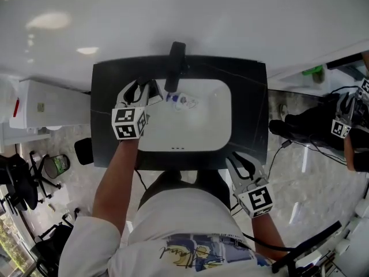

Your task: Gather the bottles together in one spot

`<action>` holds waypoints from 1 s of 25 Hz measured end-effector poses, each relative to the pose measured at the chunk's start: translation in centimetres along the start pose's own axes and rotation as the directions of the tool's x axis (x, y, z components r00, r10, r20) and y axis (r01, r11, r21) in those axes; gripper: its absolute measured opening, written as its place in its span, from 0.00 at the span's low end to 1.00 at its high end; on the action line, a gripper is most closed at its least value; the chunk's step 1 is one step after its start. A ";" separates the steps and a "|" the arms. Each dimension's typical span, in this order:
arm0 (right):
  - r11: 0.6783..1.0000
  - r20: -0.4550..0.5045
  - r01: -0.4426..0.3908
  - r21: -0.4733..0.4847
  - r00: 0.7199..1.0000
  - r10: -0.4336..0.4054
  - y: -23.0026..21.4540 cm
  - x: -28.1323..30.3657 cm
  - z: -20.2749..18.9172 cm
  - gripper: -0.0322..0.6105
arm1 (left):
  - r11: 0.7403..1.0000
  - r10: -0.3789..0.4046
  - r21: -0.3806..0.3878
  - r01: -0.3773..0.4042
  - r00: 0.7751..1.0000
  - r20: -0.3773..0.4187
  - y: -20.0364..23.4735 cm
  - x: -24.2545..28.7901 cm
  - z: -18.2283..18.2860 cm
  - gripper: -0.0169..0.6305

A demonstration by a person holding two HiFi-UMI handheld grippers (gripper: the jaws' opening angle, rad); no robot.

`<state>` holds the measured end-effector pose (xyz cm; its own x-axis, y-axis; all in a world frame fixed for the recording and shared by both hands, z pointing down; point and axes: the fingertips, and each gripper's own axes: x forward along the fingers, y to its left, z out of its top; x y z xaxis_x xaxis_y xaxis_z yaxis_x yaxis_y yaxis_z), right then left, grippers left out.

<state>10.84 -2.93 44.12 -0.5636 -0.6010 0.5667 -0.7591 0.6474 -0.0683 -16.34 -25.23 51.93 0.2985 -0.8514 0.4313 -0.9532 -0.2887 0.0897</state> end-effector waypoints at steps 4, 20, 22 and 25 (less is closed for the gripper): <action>0.999 -0.006 0.037 0.022 0.999 -0.037 0.4 -0.1 -0.4 0.17 | 0.996 -0.067 0.064 0.064 0.997 0.041 0.3 0.8 2.8 0.23; 0.976 -0.088 0.215 0.047 0.974 -0.210 0.9 -2.0 -1.6 0.17 | 0.955 -0.222 0.222 0.197 0.970 0.094 1.3 7.9 5.6 0.23; 0.974 -0.061 0.221 0.050 0.974 -0.218 1.3 -1.6 -1.6 0.17 | 0.951 -0.231 0.235 0.201 0.967 0.108 1.4 7.9 5.4 0.23; 0.979 -0.051 0.198 0.048 0.979 -0.196 2.4 -0.3 -1.4 0.17 | 0.948 -0.218 0.260 0.183 0.969 0.114 2.7 7.0 4.4 0.23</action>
<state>9.62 -0.57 44.94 -0.3868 -0.6915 0.6101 -0.8705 0.4922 0.0060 -16.59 -33.91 51.21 0.5026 -0.8121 0.2964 -0.8367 -0.5433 -0.0696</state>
